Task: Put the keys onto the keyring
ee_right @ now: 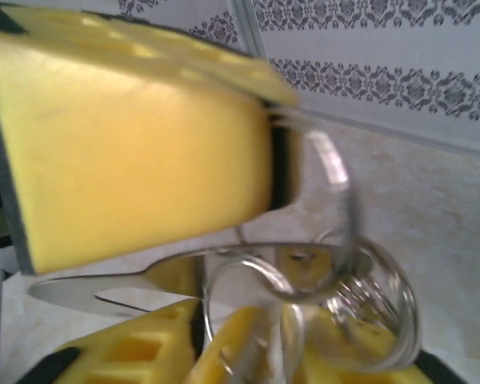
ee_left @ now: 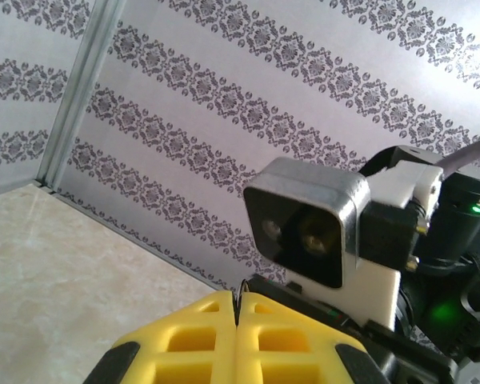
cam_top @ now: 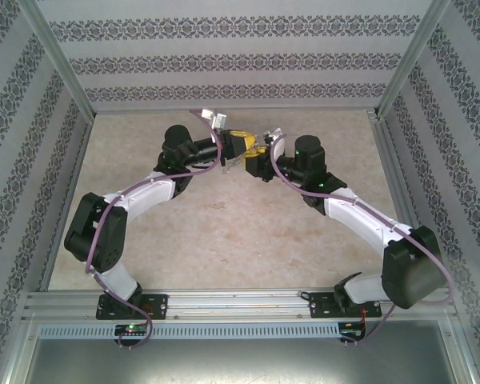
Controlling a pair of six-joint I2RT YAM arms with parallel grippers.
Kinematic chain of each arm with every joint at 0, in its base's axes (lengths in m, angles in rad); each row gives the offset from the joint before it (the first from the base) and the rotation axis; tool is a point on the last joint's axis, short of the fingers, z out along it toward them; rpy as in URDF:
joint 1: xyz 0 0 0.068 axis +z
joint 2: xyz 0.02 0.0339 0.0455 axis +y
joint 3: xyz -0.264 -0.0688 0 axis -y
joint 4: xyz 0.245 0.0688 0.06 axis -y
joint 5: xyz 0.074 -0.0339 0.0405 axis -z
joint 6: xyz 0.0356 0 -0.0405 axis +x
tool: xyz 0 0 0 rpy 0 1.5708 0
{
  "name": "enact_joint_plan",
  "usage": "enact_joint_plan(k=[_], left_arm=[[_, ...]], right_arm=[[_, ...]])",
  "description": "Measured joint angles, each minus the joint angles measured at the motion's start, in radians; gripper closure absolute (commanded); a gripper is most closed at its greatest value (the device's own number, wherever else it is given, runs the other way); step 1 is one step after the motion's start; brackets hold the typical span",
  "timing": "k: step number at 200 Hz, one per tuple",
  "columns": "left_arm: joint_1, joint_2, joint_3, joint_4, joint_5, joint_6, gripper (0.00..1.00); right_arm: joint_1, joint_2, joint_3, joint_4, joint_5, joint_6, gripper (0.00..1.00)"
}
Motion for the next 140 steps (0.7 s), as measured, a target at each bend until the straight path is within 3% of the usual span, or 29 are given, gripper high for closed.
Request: enact_joint_plan(k=[32,72,140], left_arm=[[-0.005,0.000,-0.001,0.002,-0.004,-0.002,1.00],[-0.005,0.000,-0.005,0.002,-0.007,-0.003,1.00],[-0.005,0.000,-0.007,0.002,-0.008,-0.004,1.00]], right_arm=[[-0.087,-0.100,-0.057,0.005,-0.010,0.023,0.54],[-0.138,-0.183,-0.065,0.039,-0.016,0.060,0.54],[-0.146,-0.106,-0.042,0.134,-0.055,0.182,0.54]])
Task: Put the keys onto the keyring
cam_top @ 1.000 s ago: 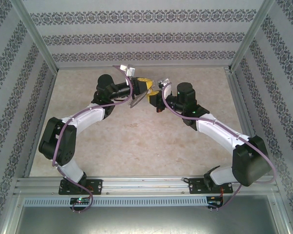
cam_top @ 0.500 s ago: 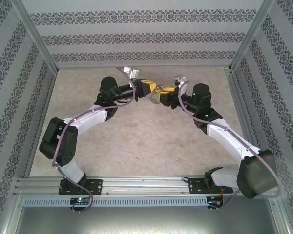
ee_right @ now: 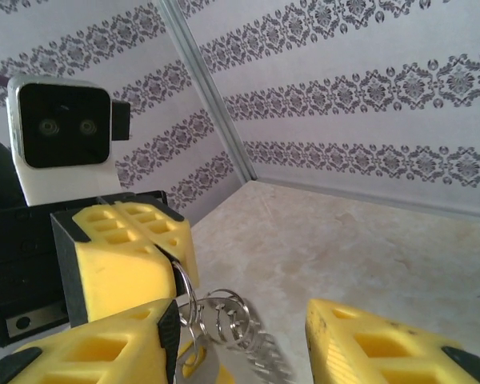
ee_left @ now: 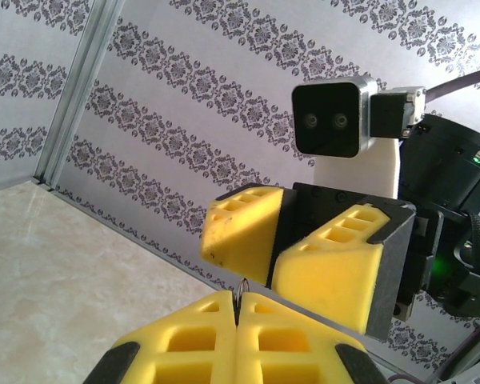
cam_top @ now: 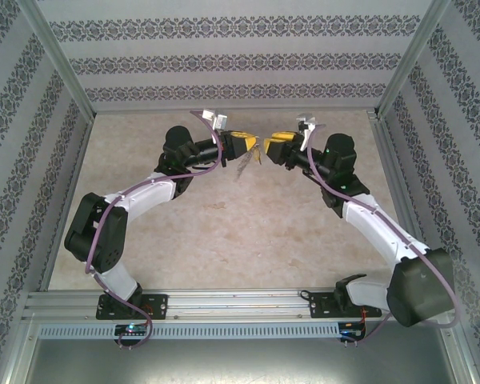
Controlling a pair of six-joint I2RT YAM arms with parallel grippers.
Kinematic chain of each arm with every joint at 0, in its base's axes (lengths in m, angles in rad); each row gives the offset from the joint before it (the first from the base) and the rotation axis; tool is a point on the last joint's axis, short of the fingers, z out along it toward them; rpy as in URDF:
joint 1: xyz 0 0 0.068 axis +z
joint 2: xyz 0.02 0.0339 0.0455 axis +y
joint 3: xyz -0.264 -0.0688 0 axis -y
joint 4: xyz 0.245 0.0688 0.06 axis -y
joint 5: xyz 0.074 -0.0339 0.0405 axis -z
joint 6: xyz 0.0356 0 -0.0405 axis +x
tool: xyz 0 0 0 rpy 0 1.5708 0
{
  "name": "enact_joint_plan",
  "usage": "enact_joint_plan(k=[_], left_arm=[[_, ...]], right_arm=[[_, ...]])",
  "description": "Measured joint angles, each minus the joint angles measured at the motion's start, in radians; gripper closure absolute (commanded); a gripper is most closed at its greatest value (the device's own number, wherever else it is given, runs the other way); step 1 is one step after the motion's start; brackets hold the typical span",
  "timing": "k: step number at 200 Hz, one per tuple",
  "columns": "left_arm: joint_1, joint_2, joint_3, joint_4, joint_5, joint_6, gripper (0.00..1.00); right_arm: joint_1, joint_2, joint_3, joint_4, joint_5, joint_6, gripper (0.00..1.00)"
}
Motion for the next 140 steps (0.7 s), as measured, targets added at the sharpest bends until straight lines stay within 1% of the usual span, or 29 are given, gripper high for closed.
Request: enact_joint_plan(k=[41,77,109,140], left_arm=[[0.000,0.000,0.000,0.000,-0.003,0.000,1.00],[-0.001,0.000,0.000,0.000,-0.003,0.000,1.00],[-0.001,0.000,0.000,0.000,-0.006,0.000,1.00],[-0.001,0.000,0.000,0.000,-0.006,0.000,1.00]], right_arm=[[0.000,0.045,0.004,0.092,-0.037,0.083,0.55],[0.001,0.060,0.004,0.146,-0.060,0.124,0.56],[0.003,0.074,0.004,0.168,-0.074,0.142,0.59],[0.013,0.090,0.004,0.179,-0.083,0.147,0.65]])
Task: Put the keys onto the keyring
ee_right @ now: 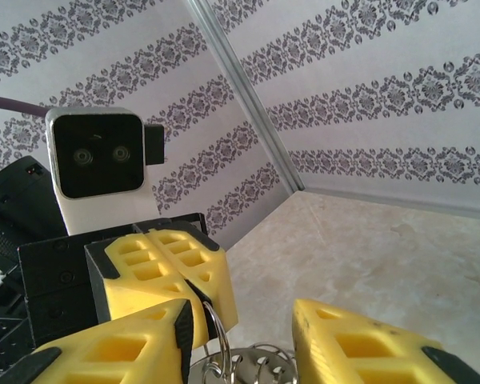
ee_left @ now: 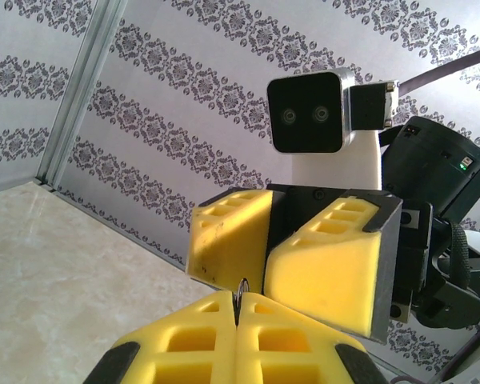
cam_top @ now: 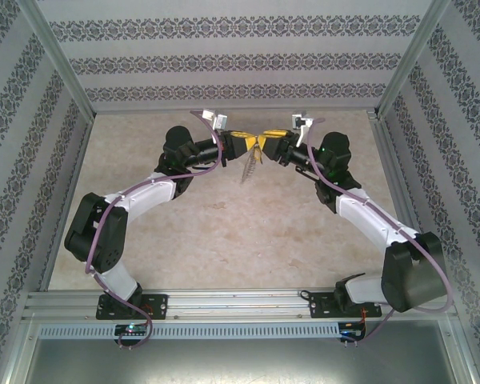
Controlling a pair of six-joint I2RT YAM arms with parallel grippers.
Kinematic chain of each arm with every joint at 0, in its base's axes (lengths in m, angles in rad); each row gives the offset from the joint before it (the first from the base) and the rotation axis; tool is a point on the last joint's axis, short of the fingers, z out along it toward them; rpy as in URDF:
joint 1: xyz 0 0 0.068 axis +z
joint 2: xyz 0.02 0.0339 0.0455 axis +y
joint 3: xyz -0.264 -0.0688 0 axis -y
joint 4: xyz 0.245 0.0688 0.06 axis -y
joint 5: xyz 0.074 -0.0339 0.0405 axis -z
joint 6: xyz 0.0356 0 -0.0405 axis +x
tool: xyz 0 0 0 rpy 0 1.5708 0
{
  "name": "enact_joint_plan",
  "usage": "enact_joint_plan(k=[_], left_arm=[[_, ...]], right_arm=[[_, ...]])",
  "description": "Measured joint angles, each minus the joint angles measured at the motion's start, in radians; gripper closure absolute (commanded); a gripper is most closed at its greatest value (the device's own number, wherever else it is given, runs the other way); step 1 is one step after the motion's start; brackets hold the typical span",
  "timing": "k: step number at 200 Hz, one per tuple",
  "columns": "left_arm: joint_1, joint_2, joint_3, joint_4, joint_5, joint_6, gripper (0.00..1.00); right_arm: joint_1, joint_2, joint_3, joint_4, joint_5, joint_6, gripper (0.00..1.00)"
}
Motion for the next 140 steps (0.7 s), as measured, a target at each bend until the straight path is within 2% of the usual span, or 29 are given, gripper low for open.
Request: enact_joint_plan(k=[73,98,117,140], left_arm=[[0.000,0.000,0.000,0.000,0.000,0.000,1.00],[0.000,0.000,0.000,0.000,-0.004,0.000,1.00],[0.000,0.000,0.000,0.000,-0.012,0.000,1.00],[0.000,0.000,0.000,-0.001,-0.015,0.000,1.00]], right_arm=[[0.003,0.006,-0.007,0.013,-0.018,0.002,0.79],[0.004,0.013,-0.007,0.016,-0.029,0.004,0.89],[0.008,0.014,-0.007,0.023,-0.033,0.001,1.00],[0.008,0.014,-0.007,0.025,-0.035,0.005,1.00]])
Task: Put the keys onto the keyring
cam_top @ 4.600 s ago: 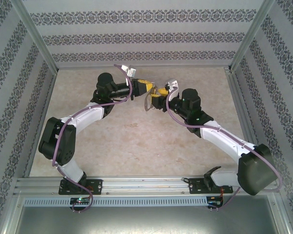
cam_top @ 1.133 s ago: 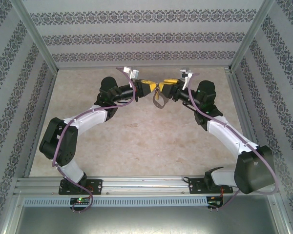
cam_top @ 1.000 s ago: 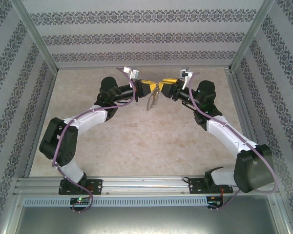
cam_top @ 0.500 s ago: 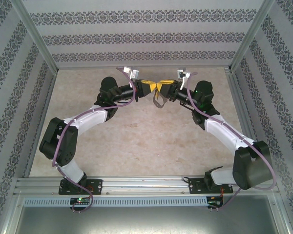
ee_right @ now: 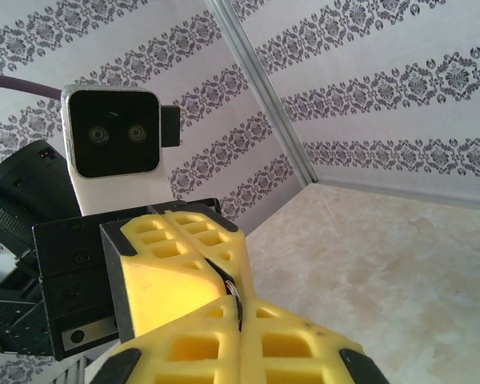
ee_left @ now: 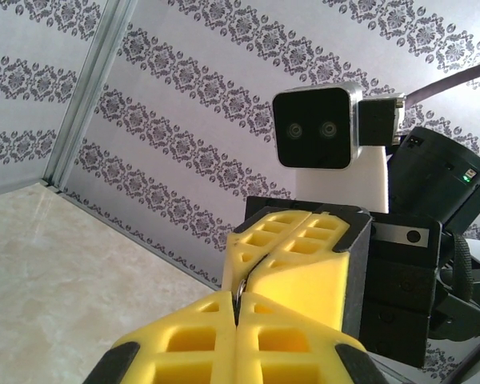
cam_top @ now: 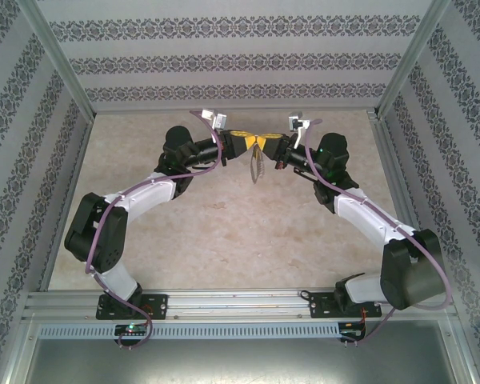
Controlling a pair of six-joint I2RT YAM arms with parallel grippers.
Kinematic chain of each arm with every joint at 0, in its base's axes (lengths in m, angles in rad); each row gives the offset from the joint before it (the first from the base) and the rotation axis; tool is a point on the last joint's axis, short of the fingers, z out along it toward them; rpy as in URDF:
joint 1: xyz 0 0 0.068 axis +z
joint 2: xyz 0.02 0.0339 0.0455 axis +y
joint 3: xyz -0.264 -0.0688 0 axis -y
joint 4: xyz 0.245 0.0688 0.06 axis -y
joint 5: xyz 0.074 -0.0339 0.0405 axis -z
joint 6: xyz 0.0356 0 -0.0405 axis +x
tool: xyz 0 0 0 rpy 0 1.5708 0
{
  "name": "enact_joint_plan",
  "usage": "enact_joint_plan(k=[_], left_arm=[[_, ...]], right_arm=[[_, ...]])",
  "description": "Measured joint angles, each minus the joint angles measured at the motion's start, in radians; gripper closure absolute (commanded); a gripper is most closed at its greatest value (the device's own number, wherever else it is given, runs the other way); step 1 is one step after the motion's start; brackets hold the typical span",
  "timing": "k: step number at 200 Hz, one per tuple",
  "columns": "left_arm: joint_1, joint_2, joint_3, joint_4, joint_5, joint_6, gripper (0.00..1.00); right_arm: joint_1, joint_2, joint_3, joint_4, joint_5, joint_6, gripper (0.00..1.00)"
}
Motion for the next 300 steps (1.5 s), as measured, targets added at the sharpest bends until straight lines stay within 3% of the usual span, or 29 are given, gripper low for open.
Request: enact_joint_plan(k=[6,23,46,90,196,252,300], left_arm=[[0.000,0.000,0.000,0.000,0.000,0.000,0.97],[0.000,0.000,0.000,-0.001,0.000,0.008,0.75],[-0.001,-0.008,0.000,-0.032,0.001,0.034,0.57],[0.005,-0.067,0.010,-0.198,0.005,0.148,0.44],[0.050,-0.086,0.193,-0.676,0.100,0.437,0.36],[0.069,-0.082,0.233,-0.768,0.153,0.492,0.35],[0.075,-0.054,0.252,-0.767,0.211,0.473,0.43]], right_arm=[[0.000,0.000,0.000,0.000,-0.001,0.000,1.00],[-0.003,0.000,0.001,-0.002,-0.009,-0.004,1.00],[-0.018,0.009,0.019,-0.037,-0.033,-0.013,1.00],[-0.080,0.026,0.105,-0.167,-0.102,-0.079,1.00],[-0.098,0.118,0.373,-0.584,-0.275,-0.351,1.00],[-0.096,0.137,0.395,-0.715,-0.307,-0.432,1.00],[-0.084,0.137,0.395,-0.745,-0.309,-0.458,1.00]])
